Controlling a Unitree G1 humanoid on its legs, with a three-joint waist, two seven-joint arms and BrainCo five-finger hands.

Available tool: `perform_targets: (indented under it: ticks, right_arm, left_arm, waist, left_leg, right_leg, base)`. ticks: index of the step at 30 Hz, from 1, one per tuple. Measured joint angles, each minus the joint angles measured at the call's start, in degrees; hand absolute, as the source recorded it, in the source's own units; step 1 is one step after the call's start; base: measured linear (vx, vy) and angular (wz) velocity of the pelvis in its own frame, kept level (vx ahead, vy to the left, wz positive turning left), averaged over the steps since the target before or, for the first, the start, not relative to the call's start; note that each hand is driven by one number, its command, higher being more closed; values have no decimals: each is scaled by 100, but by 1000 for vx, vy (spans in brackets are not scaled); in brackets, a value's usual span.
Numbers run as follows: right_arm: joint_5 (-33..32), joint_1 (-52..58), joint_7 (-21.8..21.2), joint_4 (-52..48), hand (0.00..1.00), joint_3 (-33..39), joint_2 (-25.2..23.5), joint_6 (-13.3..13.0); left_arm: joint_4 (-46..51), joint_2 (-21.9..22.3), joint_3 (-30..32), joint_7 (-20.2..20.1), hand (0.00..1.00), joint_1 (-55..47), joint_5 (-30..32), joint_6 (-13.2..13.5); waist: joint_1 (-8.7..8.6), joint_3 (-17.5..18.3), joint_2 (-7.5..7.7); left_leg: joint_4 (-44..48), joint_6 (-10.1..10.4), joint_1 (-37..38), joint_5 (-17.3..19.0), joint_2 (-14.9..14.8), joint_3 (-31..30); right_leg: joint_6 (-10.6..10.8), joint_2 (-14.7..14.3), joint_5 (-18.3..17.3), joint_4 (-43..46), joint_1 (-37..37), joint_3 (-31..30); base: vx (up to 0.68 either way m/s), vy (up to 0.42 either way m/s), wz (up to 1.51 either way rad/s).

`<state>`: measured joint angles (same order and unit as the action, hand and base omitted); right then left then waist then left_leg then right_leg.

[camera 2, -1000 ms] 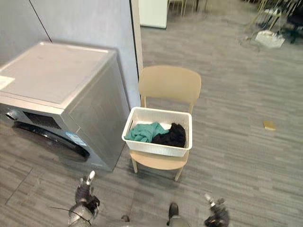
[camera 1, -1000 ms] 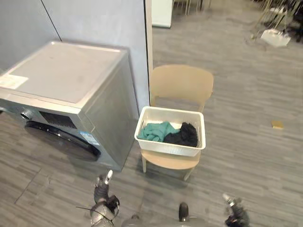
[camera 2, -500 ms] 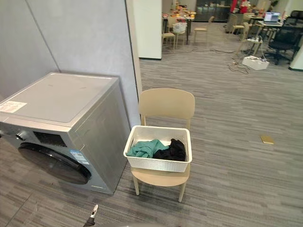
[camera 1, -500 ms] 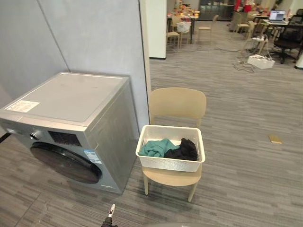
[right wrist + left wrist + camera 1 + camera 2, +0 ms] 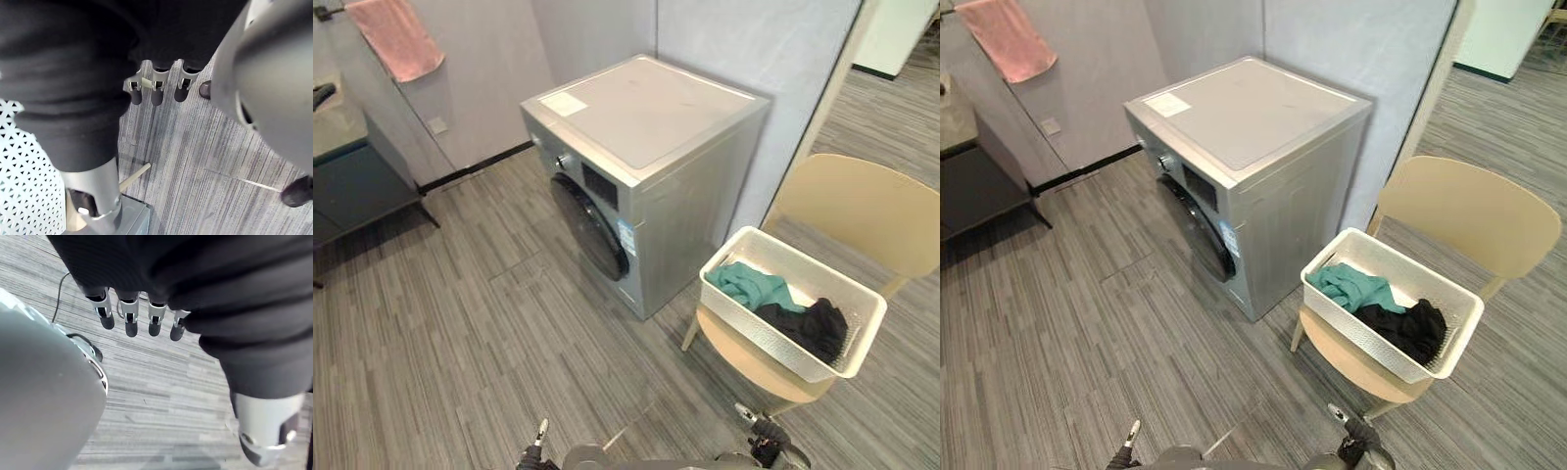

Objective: Pick up the laundry basket with both hands and put the clothes into the washing machine.

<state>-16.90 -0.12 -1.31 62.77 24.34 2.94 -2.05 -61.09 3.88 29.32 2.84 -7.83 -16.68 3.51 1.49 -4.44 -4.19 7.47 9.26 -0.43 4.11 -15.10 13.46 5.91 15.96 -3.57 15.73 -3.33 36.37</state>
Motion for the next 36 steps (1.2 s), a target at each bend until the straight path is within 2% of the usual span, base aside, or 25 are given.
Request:
perform_targets:
  ticks: [1,3,4,7,9,10,11,12,13,14,15,16,17,18,19,20,21,24,27,29,31,32,33,34,36]
  right_arm:
    - [35,-88,-8,159,0,-4,-63,25]
    - [81,-78,-13,283,0,-80,-154,49]
    - [129,-58,-11,349,0,-126,-143,89]
    - [180,-65,-13,330,0,-275,-102,104]
    - [235,-49,-5,268,0,-372,-62,108]
    - [294,-19,-5,156,0,-442,-19,124]
    - [299,11,-11,83,0,-470,-16,123]
    - [289,70,-18,-49,0,-482,-63,124]
    - [277,89,-38,-167,0,-528,-208,115]
    - [228,89,-63,-207,0,-587,-299,101]
    - [36,90,-112,-227,0,-647,-465,76]
    - [-81,95,-128,-227,0,-647,-567,63]
    - [-195,110,-128,-246,0,-647,-604,5]
    - [-268,135,-126,-254,0,-643,-590,-22]
    - [-344,225,-127,-304,0,-595,-519,-37]
    - [-342,247,-127,-304,0,-506,-467,-38]
    - [-343,306,-116,-304,0,-335,-450,-39]
    - [-369,406,-3,-295,0,-103,-351,-15]
    - [-403,374,2,-337,0,-54,-422,-18]
    - [-405,258,0,-360,0,-77,-512,-20]
    - [-411,167,-12,-662,0,-316,-519,-27]
    - [-450,151,-10,-750,0,-399,-513,-23]
    - [-509,108,-6,-916,0,-593,-502,-19]
    - [-514,25,4,-1117,0,-873,-503,-25]
    - [-508,-79,47,-1698,0,-1279,-501,-20]
  left_arm:
    - [-77,-119,-94,4,0,30,10,-28]
    - [-81,-363,-341,5,0,45,8,-47]
    - [-77,-437,-544,6,0,55,4,-44]
    - [-66,-575,-982,-14,0,236,1,-25]
    - [-19,-567,-1192,-18,0,292,3,30]
    - [-23,-530,-1323,-16,0,276,7,54]
    - [-20,-512,-1384,-14,0,260,9,55]
    - [1,-508,-1422,-21,0,239,21,65]
    - [-16,-576,-1405,-17,0,214,74,58]
    - [-17,-650,-1395,-20,0,218,157,54]
    - [-16,-767,-1383,-26,0,246,345,49]
    - [-18,-785,-1337,-26,0,258,430,31]
    - [-24,-730,-1321,-27,0,295,619,-30]
    - [-25,-668,-1294,-29,0,352,691,-57]
    - [-39,-628,-1177,-34,0,543,855,-66]
    - [-44,-542,-1089,-35,0,626,871,-79]
    - [-44,-448,-1036,-38,0,701,889,-78]
    - [-36,-342,-786,-56,0,887,893,-84]
    - [-21,-278,-642,-75,0,866,887,-84]
    - [33,-233,-642,-151,0,755,838,-84]
    - [226,-94,-595,-160,0,667,839,-83]
    - [256,-82,-585,-161,0,651,839,-83]
    - [256,-56,-496,-153,0,583,846,-96]
    - [257,-73,-465,-131,0,514,846,-111]
    - [259,-117,-468,-117,0,459,845,-118]
  waist:
    - [-42,16,148]
    - [-37,-30,299]
    - [-28,34,435]
    - [2,109,509]
    - [-2,129,451]
    - [-33,144,322]
    - [-43,147,278]
    - [-18,182,129]
    - [-16,194,168]
    - [-25,224,242]
    - [-34,218,427]
    - [-42,193,542]
    - [-85,181,599]
    - [-94,186,622]
    - [-95,197,681]
    - [-96,227,727]
    - [-82,274,652]
    - [-222,301,540]
    - [-202,353,668]
    - [-156,376,691]
    - [-62,296,406]
    - [-22,268,319]
    - [43,262,204]
    - [135,235,184]
    - [184,221,144]
  left_leg:
    - [-272,29,53,-70,164,-61]
    - [-255,-12,25,-46,423,-120]
    - [-137,-133,-59,31,583,-200]
    - [234,-430,-504,245,984,-425]
    - [327,-591,-688,383,1182,-677]
    - [355,-642,-704,438,1271,-924]
    - [361,-675,-680,438,1303,-1036]
    - [372,-762,-588,407,1235,-1236]
    - [357,-812,-566,412,1105,-1415]
    - [299,-820,-559,386,1090,-1504]
    - [146,-805,-463,338,1096,-1630]
    - [52,-799,-343,336,1103,-1697]
    - [-33,-781,-228,348,1108,-1787]
    - [-77,-770,-182,355,1124,-1824]
    - [-60,-700,-217,415,1234,-1978]
    - [-54,-630,-224,395,1240,-1971]
    - [-13,-565,-207,349,1211,-1871]
    - [33,-576,-102,341,1138,-1819]
    - [174,-573,120,343,1084,-1761]
    - [728,-545,21,360,1065,-1696]
    - [2949,-240,-896,380,892,-1757]
    - [3527,14,-1138,222,891,-1789]
    - [4417,342,-1533,-380,811,-1811]
    - [5074,209,-1896,-394,796,-1681]
    - [5268,-330,-2303,157,644,-1434]
  right_leg:
    - [19,-7,299,-303,26,-137]
    - [148,99,481,-607,147,-349]
    - [218,222,606,-756,231,-344]
    - [266,611,813,-837,195,-310]
    - [131,825,913,-709,196,-383]
    - [-227,860,1067,-433,182,-765]
    - [-498,815,1143,-225,128,-1133]
    - [-628,582,1088,286,-132,-2255]
    - [-359,51,409,781,-318,-3245]
    - [-331,-233,87,981,-418,-3530]
    - [-322,-700,-363,1171,-533,-3743]
    - [-323,-1016,-618,1185,-581,-3820]
    - [-325,-1432,-806,1055,-653,-3840]
    - [-326,-1629,-835,884,-695,-3858]
    - [-681,-1813,-878,348,-593,-3862]
    - [-626,-1805,-853,228,-518,-3719]
    - [-697,-1789,-790,142,-468,-3573]
    - [-690,-1834,-795,85,-93,-3335]
    - [-690,-1886,-791,59,275,-3348]
    - [-600,-1889,-693,179,368,-3392]
    - [-530,-2083,-488,359,447,-3505]
    - [-532,-2120,-489,335,544,-3497]
    - [-550,-2142,-500,201,776,-3585]
    - [-663,-2074,-567,91,956,-3893]
    - [-825,-1904,-687,-115,1018,-4309]
  base:
    - [56,248,28]
    - [51,249,30]
    - [8,223,40]
    - [-7,234,49]
    - [-12,195,79]
    - [37,180,82]
    - [96,254,95]
    - [138,171,77]
    - [133,92,72]
    - [143,-70,70]
    - [101,-104,57]
    - [139,-157,57]
    - [101,-143,40]
    - [148,-219,59]
    - [139,-174,57]
    - [219,-131,63]
    - [215,-38,66]
    - [270,-84,58]
    - [243,-43,34]
    - [176,-22,23]
    - [143,-18,11]
    - [77,-4,-18]
    - [98,31,-65]
    - [118,47,-82]
    - [170,100,-116]
